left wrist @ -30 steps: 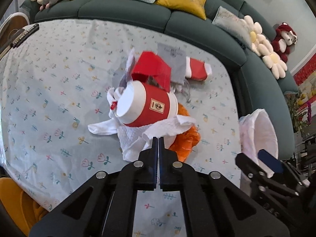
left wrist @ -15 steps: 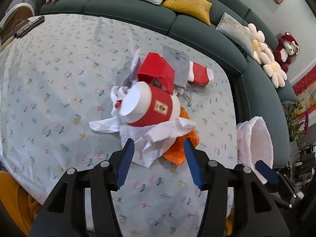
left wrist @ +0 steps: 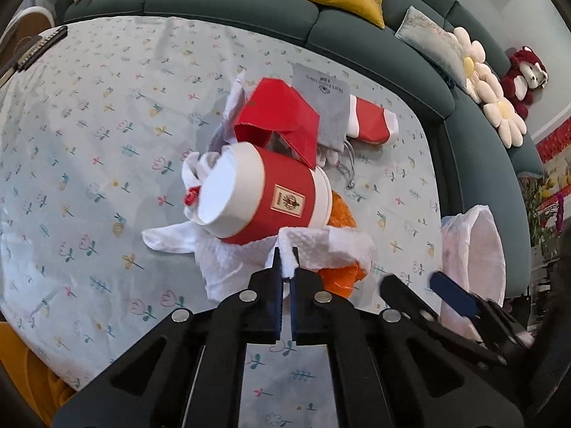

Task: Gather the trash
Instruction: 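Grasp the white tissue with the left gripper while the right gripper grasps orange plastic, then carry tissue and orange plastic over the bin and release both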

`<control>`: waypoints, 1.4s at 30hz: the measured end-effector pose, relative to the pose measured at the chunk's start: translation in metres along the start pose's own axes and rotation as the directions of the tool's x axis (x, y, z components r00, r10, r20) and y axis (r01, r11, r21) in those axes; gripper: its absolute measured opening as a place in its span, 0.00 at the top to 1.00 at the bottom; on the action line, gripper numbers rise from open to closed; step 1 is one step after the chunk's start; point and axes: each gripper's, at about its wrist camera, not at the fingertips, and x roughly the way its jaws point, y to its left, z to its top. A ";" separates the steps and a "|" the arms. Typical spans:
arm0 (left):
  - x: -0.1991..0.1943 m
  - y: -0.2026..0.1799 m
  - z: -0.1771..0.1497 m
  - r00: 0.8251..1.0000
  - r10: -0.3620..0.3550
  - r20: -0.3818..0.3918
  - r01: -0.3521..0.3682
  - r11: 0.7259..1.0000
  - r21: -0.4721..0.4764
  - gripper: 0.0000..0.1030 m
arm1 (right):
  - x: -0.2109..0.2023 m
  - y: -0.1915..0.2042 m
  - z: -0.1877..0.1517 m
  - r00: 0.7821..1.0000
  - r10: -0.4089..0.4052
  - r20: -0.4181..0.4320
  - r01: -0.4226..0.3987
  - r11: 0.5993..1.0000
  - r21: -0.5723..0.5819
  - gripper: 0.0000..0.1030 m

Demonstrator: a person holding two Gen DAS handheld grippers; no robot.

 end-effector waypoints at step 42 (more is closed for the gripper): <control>-0.094 -0.120 -0.030 0.983 -0.115 0.145 0.083 0.975 0.208 0.98 | -0.156 -0.079 -0.029 0.962 -0.039 0.270 0.011 0.995 0.104 0.85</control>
